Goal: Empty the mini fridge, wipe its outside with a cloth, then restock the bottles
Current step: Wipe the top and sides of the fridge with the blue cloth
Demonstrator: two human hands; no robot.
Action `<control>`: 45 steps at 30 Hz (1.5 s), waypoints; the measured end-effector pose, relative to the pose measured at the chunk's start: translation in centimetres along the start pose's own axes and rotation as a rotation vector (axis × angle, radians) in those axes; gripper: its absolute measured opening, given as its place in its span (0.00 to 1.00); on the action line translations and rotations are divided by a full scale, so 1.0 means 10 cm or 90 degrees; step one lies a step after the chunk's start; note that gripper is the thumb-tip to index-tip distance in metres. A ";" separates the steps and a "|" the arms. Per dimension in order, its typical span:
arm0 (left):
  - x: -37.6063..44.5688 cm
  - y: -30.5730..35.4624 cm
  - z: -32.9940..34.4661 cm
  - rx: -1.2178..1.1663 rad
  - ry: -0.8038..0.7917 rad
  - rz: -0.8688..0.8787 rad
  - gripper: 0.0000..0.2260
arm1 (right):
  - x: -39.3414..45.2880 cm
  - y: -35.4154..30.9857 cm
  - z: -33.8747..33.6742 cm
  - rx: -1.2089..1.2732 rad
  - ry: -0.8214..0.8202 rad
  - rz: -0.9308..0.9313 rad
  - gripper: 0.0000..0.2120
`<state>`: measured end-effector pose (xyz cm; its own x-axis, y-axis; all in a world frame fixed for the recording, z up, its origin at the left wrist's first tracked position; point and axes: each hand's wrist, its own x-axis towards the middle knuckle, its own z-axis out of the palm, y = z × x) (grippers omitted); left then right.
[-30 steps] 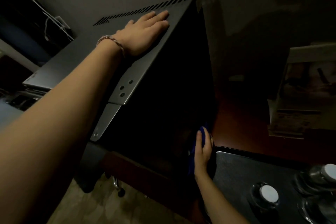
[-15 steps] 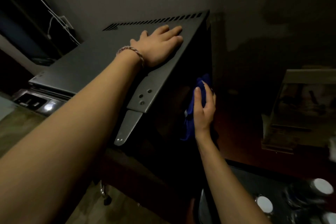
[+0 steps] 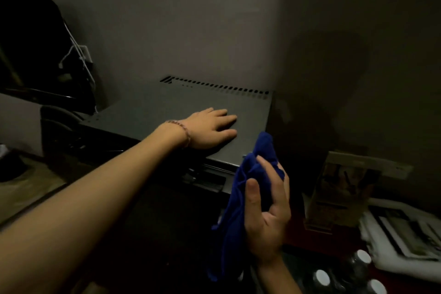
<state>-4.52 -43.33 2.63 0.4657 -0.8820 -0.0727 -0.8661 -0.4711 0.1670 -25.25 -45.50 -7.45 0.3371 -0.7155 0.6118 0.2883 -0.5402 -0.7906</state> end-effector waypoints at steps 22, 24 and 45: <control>-1.25 -1.13 0.12 0.099 0.107 0.076 0.29 | -0.38 -0.63 0.67 -0.733 -0.189 -0.319 0.22; -1.47 -1.28 0.16 0.105 0.128 0.046 0.28 | -0.50 -0.58 0.85 -0.736 -0.184 -0.346 0.22; -2.19 -2.57 1.14 -0.314 0.271 0.037 0.66 | -1.07 -0.12 1.97 -0.710 -0.030 -0.311 0.24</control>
<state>5.48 -12.12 -11.24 0.5398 -0.7747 0.3293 -0.7544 -0.2717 0.5976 -11.59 -28.48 -12.61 0.4470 -0.3268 0.8327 -0.5272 -0.8483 -0.0498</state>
